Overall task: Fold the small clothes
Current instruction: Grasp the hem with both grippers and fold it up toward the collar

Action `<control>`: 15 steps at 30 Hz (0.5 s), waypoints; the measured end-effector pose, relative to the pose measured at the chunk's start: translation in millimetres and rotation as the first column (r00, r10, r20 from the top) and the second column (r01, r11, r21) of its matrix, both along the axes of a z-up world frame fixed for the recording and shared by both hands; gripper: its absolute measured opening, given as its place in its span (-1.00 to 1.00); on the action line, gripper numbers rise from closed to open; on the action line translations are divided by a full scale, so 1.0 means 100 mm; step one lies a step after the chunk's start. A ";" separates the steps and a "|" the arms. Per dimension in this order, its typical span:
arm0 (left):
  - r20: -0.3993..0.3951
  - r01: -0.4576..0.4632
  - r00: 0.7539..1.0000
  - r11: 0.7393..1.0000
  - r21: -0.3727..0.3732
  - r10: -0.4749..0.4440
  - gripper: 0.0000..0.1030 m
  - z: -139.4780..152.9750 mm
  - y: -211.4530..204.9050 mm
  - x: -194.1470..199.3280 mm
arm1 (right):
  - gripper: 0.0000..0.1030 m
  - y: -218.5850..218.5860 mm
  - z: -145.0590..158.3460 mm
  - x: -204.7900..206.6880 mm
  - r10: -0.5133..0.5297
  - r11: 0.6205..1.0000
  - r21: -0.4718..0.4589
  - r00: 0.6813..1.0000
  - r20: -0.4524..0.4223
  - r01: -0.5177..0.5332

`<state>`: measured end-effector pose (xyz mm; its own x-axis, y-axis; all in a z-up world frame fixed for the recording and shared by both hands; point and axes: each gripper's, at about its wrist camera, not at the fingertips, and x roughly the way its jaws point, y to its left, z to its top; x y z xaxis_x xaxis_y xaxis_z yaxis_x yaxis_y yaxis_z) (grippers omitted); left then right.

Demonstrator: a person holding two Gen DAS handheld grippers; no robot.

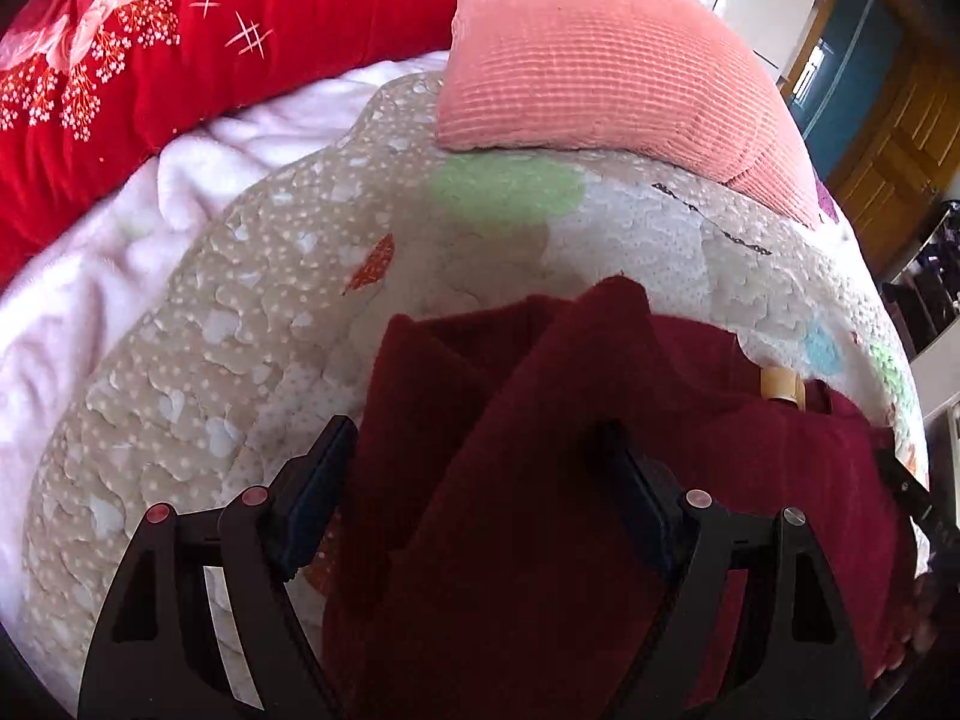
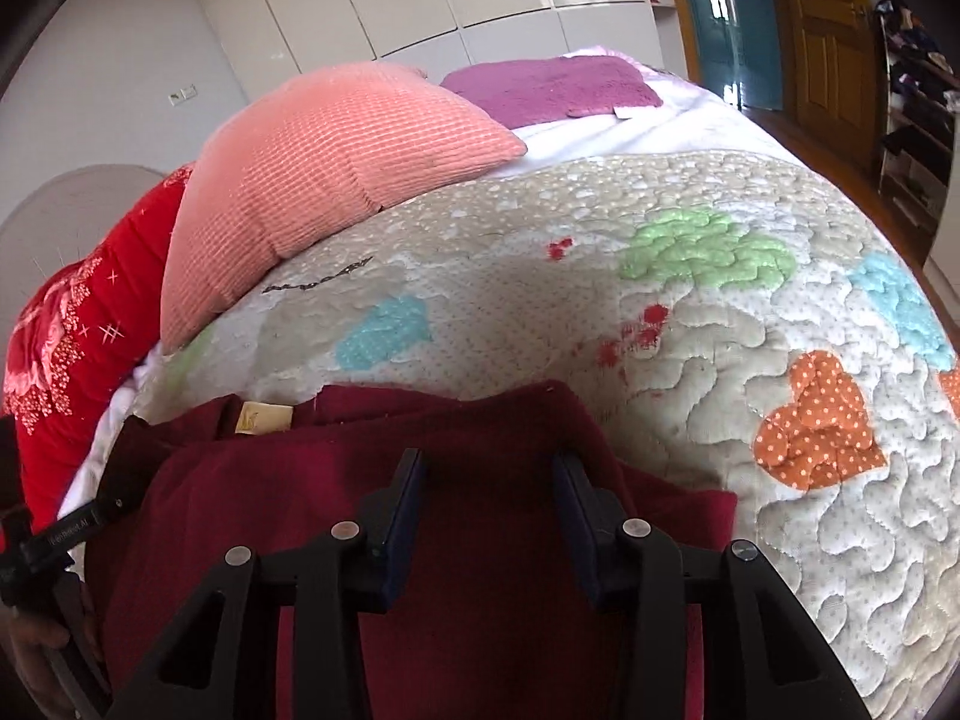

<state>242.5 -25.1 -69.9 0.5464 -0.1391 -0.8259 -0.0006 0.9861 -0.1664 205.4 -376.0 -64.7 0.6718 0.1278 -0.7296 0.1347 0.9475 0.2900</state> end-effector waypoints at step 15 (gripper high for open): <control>0.032 0.033 0.999 0.999 0.035 -0.034 0.58 0.24 0.03 -0.33 | -0.10 0.19 0.12 -0.83 0.086 0.994 -0.057 0.995 -0.041 -0.088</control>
